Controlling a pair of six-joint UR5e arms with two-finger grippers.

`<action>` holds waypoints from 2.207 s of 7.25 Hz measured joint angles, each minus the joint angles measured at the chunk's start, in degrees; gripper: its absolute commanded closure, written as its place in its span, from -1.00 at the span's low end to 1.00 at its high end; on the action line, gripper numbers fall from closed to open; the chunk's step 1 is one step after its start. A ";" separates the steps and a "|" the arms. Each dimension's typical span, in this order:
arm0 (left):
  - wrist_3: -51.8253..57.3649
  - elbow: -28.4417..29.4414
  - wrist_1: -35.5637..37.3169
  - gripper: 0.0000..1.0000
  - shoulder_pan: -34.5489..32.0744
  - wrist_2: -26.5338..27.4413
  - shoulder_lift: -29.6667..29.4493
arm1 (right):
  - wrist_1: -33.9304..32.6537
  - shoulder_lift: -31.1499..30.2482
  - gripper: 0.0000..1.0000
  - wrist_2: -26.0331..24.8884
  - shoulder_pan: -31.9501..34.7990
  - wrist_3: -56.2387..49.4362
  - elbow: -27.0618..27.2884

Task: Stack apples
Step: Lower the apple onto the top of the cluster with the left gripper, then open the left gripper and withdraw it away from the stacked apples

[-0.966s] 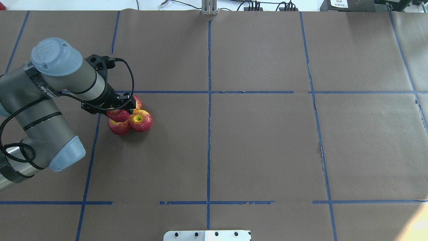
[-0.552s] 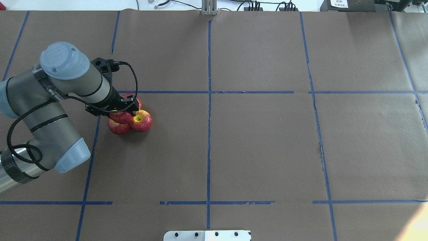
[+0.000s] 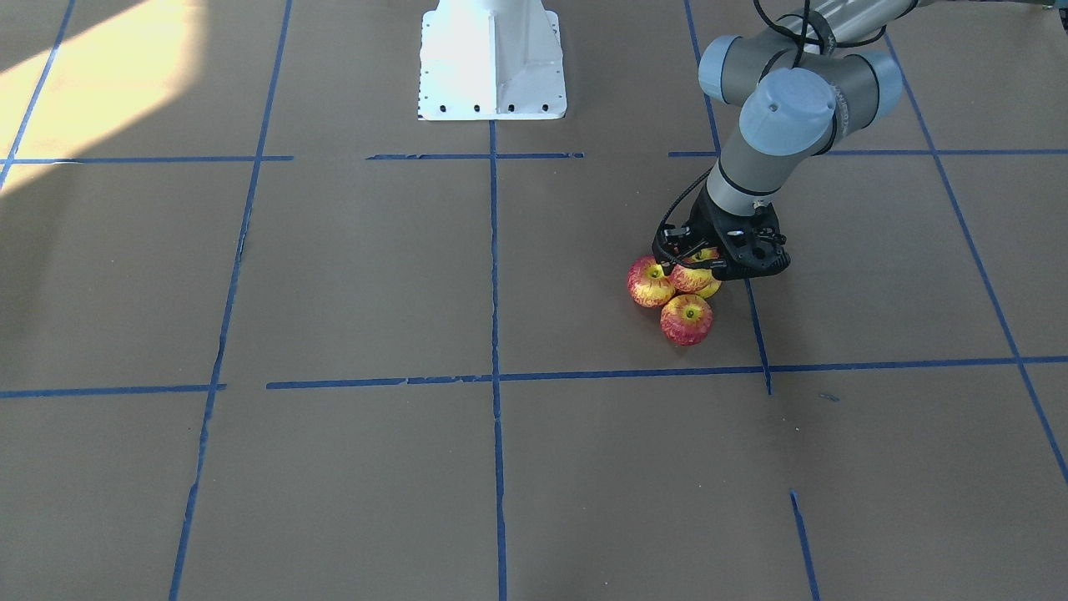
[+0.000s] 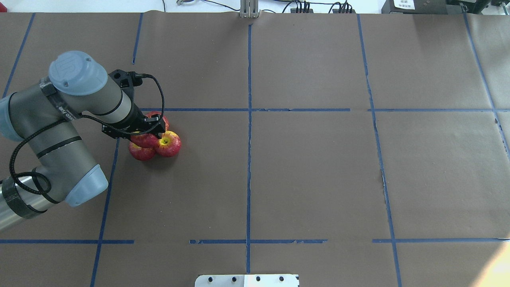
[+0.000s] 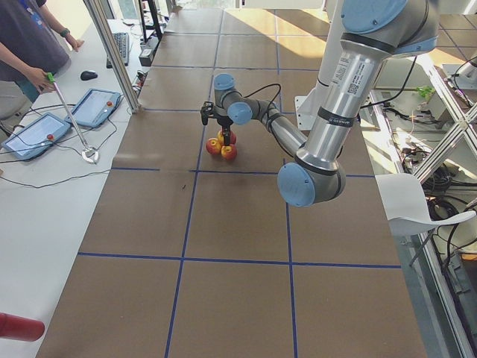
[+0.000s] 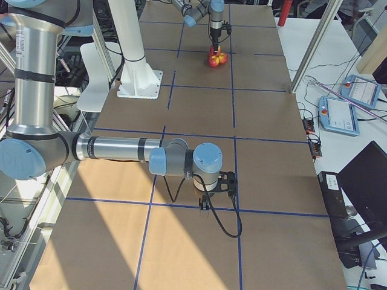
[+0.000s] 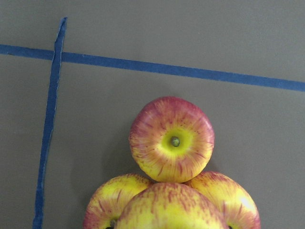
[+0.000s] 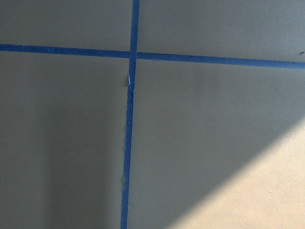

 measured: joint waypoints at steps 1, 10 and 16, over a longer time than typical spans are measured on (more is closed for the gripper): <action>0.12 0.02 -0.01 -0.40 0.00 0.00 0.00 | 0.00 0.00 -1.00 0.00 0.00 0.00 0.00; 0.35 -1.15 0.04 -0.99 -0.66 0.14 0.44 | 0.00 0.00 -1.00 0.00 0.00 0.00 0.00; 16.70 -5.78 1.20 -0.99 -13.31 -0.22 4.03 | 0.00 0.00 -1.00 0.00 0.00 0.00 0.00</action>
